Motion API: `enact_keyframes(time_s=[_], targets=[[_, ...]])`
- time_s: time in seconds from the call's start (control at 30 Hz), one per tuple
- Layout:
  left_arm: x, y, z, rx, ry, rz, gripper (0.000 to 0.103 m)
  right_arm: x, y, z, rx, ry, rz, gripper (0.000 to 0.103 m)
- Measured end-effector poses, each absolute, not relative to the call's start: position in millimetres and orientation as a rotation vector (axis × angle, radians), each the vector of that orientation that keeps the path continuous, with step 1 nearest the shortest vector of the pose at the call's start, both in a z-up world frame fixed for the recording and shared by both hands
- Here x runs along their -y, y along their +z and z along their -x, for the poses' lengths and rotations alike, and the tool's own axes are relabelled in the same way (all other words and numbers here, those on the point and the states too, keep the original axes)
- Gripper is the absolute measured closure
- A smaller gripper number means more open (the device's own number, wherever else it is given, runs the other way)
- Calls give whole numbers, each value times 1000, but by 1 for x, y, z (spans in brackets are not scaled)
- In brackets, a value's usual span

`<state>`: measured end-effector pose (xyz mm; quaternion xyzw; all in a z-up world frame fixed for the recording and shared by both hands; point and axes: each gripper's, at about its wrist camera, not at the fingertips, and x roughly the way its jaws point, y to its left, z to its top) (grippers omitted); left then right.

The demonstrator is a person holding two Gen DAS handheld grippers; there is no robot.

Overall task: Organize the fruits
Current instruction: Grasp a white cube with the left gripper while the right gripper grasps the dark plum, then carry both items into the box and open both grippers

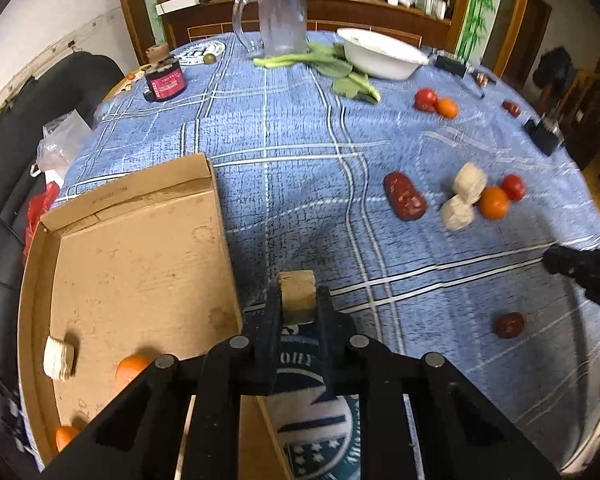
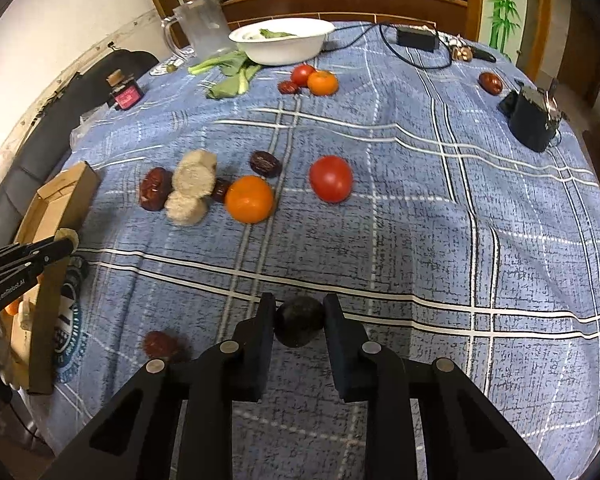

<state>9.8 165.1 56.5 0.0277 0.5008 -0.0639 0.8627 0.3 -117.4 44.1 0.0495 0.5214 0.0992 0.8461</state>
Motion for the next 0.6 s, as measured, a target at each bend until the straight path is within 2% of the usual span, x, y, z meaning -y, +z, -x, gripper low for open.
enact_keyframes(time_s=[0.33,0.6], targets=[[-232,94,15,-1004,-54,69,87,41,86,3,-1045,378,-82,77],[-306,87,31,-1037,44,108,87,-80,98,1,-1060,610,-51,76]])
